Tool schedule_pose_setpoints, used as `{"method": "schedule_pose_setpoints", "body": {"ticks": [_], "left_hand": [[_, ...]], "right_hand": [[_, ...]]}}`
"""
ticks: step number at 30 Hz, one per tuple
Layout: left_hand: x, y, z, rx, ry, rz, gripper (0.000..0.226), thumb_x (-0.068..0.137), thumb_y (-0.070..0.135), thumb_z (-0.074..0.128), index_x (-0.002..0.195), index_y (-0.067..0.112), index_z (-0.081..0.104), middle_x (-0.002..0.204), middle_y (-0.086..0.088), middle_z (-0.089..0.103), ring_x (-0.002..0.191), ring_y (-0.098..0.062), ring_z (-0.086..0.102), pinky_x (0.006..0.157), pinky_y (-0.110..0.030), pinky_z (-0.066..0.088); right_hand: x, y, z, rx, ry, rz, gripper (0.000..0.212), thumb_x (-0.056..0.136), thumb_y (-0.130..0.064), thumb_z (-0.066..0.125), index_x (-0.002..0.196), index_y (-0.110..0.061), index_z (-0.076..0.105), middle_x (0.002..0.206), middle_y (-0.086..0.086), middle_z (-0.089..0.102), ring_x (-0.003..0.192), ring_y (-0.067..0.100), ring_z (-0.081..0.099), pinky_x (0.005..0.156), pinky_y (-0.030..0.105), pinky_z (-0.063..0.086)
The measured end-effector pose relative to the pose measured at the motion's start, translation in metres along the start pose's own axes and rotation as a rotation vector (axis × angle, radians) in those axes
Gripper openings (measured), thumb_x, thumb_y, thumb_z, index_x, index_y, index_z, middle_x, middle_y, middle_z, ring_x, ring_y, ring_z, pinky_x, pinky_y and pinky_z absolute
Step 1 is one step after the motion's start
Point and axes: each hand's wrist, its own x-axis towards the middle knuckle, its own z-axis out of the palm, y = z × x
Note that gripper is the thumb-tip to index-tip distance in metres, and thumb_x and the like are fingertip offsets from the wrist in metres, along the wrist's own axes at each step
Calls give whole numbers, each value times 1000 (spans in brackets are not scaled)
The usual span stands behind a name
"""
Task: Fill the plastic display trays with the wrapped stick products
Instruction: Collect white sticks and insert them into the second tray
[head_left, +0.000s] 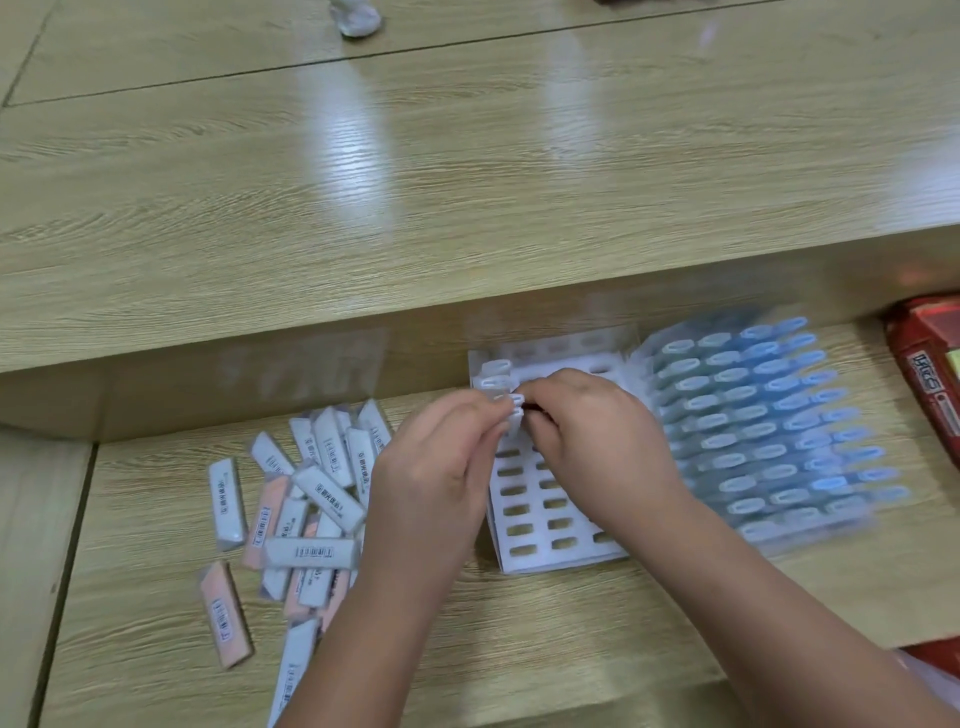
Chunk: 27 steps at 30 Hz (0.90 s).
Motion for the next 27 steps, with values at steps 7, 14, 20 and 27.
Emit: {"method": "schedule_pose_setpoints", "body": {"ticks": [7, 14, 20, 27], "left_hand": [[-5, -6, 6, 223, -28, 70, 8, 87, 11, 76, 95, 13, 76, 95, 4, 73, 90, -22, 59, 78, -31, 48], [-9, -6, 3, 42, -23, -108, 18, 88, 20, 74, 106, 21, 73, 101, 17, 67, 99, -8, 54, 90, -12, 37], [-56, -12, -39, -176, 116, -434, 17, 84, 40, 69, 101, 42, 69, 107, 21, 65, 96, -9, 63, 79, -11, 46], [-135, -37, -94, 117, 263, -604, 24, 75, 44, 68, 94, 30, 71, 99, 7, 61, 79, -14, 60, 66, -30, 49]], "right_hand": [[-2, 4, 4, 100, 47, 31, 15, 95, -26, 61, 105, -25, 71, 99, -6, 67, 94, 17, 61, 79, 32, 49], [-16, -2, 2, 188, 113, 41, 17, 92, -26, 62, 108, -25, 69, 95, -15, 60, 87, 7, 57, 79, 27, 49], [-73, -40, -2, 323, 254, 18, 9, 89, -29, 66, 97, -31, 67, 86, -24, 58, 79, -8, 56, 73, 7, 45], [-114, -112, 62, 218, 31, -97, 29, 88, -30, 62, 115, -21, 71, 110, -2, 66, 85, 14, 69, 65, 22, 56]]}}
